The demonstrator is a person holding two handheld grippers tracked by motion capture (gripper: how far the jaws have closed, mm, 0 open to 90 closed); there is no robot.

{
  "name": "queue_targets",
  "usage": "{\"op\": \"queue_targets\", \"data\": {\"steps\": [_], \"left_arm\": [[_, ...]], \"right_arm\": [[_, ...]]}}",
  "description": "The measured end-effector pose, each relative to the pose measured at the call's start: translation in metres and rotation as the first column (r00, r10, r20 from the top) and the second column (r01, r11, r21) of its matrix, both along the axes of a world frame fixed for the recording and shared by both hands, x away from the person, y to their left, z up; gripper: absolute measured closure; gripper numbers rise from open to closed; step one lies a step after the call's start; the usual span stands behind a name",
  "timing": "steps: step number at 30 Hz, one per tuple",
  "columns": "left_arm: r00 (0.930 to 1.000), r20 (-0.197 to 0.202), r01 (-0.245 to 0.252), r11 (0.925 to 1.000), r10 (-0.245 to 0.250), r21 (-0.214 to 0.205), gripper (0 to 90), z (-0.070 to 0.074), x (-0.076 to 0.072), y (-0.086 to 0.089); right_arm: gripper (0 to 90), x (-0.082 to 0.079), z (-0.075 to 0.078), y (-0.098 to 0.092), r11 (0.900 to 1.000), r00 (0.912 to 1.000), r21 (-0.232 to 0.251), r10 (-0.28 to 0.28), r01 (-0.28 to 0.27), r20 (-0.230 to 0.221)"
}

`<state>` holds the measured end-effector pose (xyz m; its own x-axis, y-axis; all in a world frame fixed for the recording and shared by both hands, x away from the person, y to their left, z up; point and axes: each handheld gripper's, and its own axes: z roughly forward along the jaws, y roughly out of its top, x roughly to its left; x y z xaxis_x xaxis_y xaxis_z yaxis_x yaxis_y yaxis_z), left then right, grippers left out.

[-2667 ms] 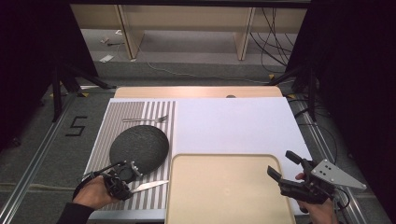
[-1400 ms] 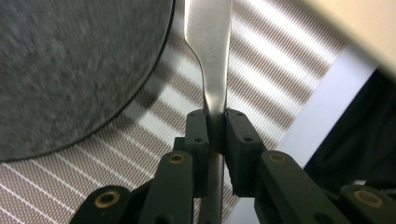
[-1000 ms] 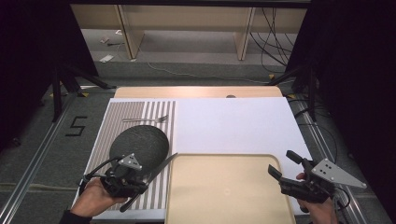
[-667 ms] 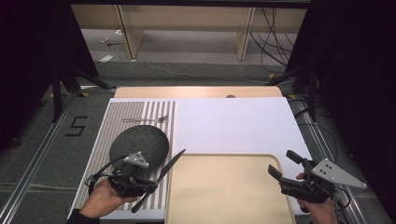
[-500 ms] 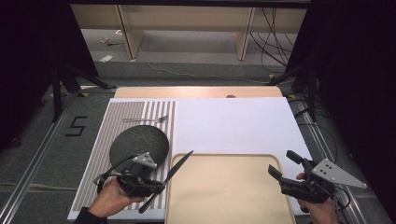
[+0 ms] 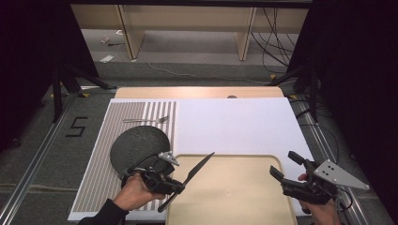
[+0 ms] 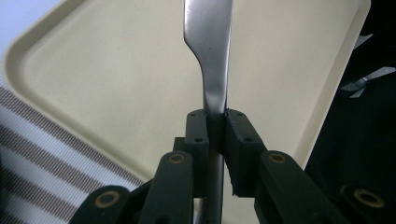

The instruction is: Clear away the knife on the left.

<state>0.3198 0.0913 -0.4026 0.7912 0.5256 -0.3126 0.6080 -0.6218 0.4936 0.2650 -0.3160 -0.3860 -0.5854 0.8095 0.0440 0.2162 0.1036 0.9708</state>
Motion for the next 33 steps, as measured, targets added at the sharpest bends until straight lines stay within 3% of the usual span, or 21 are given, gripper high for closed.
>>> {"op": "queue_targets", "data": {"steps": [10,14,22,33], "left_arm": [[0.9982,-0.060,0.000,0.9999,-0.001,-0.014,80.2,-0.014,0.007,-0.018],[0.9955,-0.092,-0.023,0.9996,0.021,-0.019,80.2,-0.019,0.012,-0.019],[0.9810,-0.182,-0.073,0.9971,0.068,-0.021,80.2,-0.036,0.016,-0.021],[0.9713,-0.228,-0.065,0.9978,0.066,0.012,80.0,-0.047,0.015,-0.030]], "right_arm": [[19.2,0.000,0.000,0.000,1.0000,1.0000,-0.001,0.005,-0.005,0.002],[19.2,0.000,0.000,0.000,1.0000,0.9999,-0.002,0.008,-0.008,0.009],[19.2,0.000,0.001,0.000,1.0000,0.9999,0.000,0.009,-0.009,0.008],[19.1,0.000,0.001,0.000,0.9999,0.9999,0.001,0.011,-0.011,0.007]]}}
